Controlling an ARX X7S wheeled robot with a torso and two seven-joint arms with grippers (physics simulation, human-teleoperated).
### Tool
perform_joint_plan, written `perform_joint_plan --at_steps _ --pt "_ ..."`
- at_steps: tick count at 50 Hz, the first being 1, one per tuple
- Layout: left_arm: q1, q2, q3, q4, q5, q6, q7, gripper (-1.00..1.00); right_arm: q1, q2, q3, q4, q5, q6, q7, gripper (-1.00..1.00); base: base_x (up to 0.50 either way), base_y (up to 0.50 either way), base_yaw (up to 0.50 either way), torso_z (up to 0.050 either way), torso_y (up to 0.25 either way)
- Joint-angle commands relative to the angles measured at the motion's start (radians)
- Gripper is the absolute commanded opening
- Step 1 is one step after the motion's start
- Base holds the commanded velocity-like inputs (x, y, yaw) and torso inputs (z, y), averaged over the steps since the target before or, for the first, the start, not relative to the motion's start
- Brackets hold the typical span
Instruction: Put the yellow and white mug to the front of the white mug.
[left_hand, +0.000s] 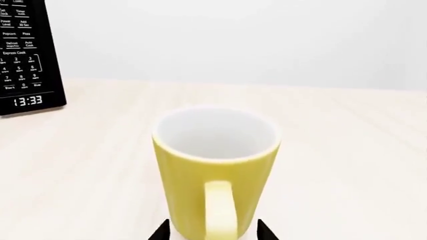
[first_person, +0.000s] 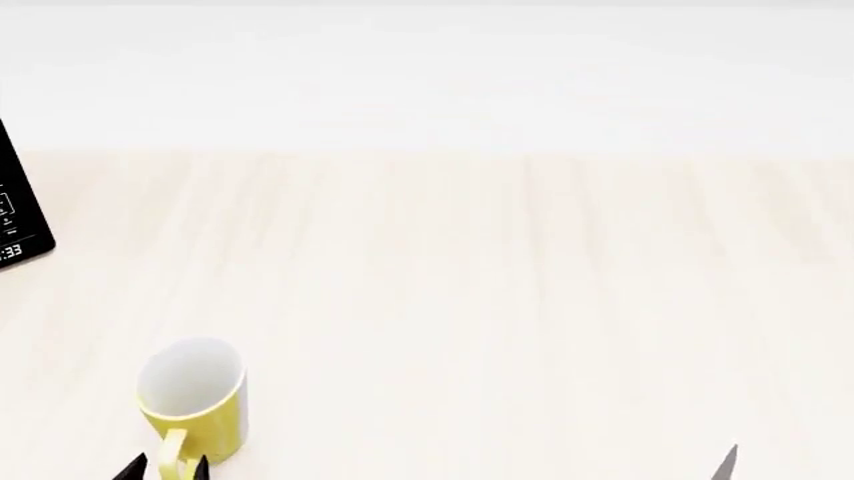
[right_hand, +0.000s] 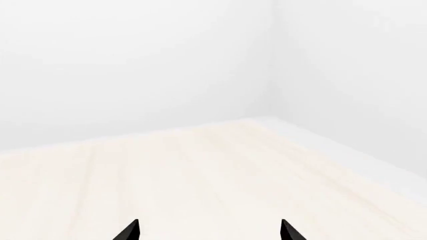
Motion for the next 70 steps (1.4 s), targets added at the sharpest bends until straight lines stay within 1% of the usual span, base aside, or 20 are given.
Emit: perform_joint_plan --at_steps 1,31,32,34,39,40,42,43,45,46,51,53,54,56,57,60,62,63,65,70 --pt "0.006 -0.007 0.008 0.012 -0.003 0.010 -0.005 -1.00 0.002 0.005 -0.006 0.003 0.001 0.001 0.005 1.00 0.00 0.00 0.00 0.000 0.000" --pt "0.018 -0.025 0.021 0.027 -0.055 0.019 0.019 -1.00 0.002 0.016 -0.018 0.003 0.006 0.004 0.022 1.00 0.00 0.00 0.00 0.000 0.000" --pt "0.014 -0.033 0.028 0.043 -0.093 0.012 0.066 -1.00 0.002 0.017 -0.019 0.003 0.005 0.003 0.022 1.00 0.00 0.00 0.00 0.000 0.000" --pt "0.013 -0.048 0.038 0.076 -0.099 0.004 0.084 -1.00 0.001 0.018 -0.018 0.004 0.007 0.002 0.022 1.00 0.00 0.00 0.00 0.000 0.000" --pt "0.031 -0.085 0.038 0.195 -0.104 -0.005 0.085 -1.00 -0.002 0.020 -0.018 0.000 0.009 0.000 0.026 1.00 0.00 0.00 0.00 0.000 0.000" --pt "0.037 -0.105 0.038 0.238 -0.171 -0.010 0.146 -1.00 -0.002 0.020 -0.020 0.000 0.008 0.000 0.026 1.00 0.00 0.00 0.00 0.000 0.000" --pt "0.041 -0.131 0.039 0.285 -0.212 0.005 0.200 -1.00 0.000 0.020 -0.022 0.004 0.007 0.000 0.026 1.00 0.00 0.00 0.00 0.000 0.000" --pt "0.041 -0.146 0.032 0.312 -0.279 -0.012 0.238 -1.00 0.001 0.021 -0.023 0.004 0.007 0.000 0.026 1.00 0.00 0.00 0.00 0.000 0.000" --pt "0.026 -0.158 0.032 0.318 -0.268 -0.023 0.232 -1.00 0.000 0.021 -0.024 0.003 0.008 0.000 0.027 1.00 0.00 0.00 0.00 0.000 0.000" --pt "-0.007 -0.171 0.024 0.311 -0.312 -0.056 0.251 -1.00 -0.001 0.022 -0.025 0.002 0.007 -0.001 0.028 1.00 0.00 0.00 0.00 0.000 0.000" --pt "-0.106 -0.185 0.024 0.242 -0.289 -0.077 0.264 -1.00 -0.001 0.023 -0.024 0.004 0.010 -0.001 0.031 1.00 0.00 0.00 0.00 0.000 0.000" --pt "-0.163 -0.209 0.043 0.232 -0.353 -0.129 0.348 -1.00 0.002 0.023 -0.028 0.009 0.007 -0.002 0.031 1.00 0.00 0.00 0.00 0.000 0.000" --pt "-0.218 -0.221 0.057 0.199 -0.407 -0.167 0.429 -1.00 0.002 0.023 -0.031 0.009 0.005 -0.002 0.032 1.00 0.00 0.00 0.00 0.000 0.000" --pt "-0.271 -0.226 0.089 0.150 -0.373 -0.151 0.488 -1.00 0.001 0.024 -0.031 0.008 0.005 -0.001 0.033 1.00 0.00 0.00 0.00 0.000 0.000" --pt "-0.341 -0.234 0.113 0.091 -0.411 -0.150 0.630 -1.00 0.000 0.025 -0.029 0.007 0.006 -0.002 0.034 1.00 0.00 0.00 0.00 0.000 0.000" --pt "-0.480 -0.237 0.127 -0.033 -0.485 -0.214 0.785 -1.00 0.001 0.026 -0.027 0.008 0.008 -0.001 0.037 1.00 0.00 0.00 0.00 0.000 0.000" --pt "-0.576 -0.224 0.137 -0.131 -0.473 -0.217 0.838 -1.00 0.002 0.027 -0.026 0.012 0.010 -0.001 0.038 1.00 0.00 0.00 0.00 0.000 0.000" --pt "-0.577 -0.224 0.137 -0.134 -0.473 -0.216 0.839 -1.00 0.002 0.027 -0.026 0.012 0.010 -0.001 0.038 1.00 0.00 0.00 0.00 0.000 0.000" --pt "-0.651 -0.220 0.207 -0.211 -0.383 -0.215 0.875 -1.00 0.013 0.026 -0.036 0.031 0.007 -0.002 0.035 1.00 0.00 0.00 0.00 0.000 0.000" --pt "-0.716 -0.218 0.298 -0.231 -0.298 -0.216 0.938 -1.00 0.008 0.030 -0.034 0.020 0.012 0.001 0.037 1.00 0.00 0.00 0.00 0.000 0.002"
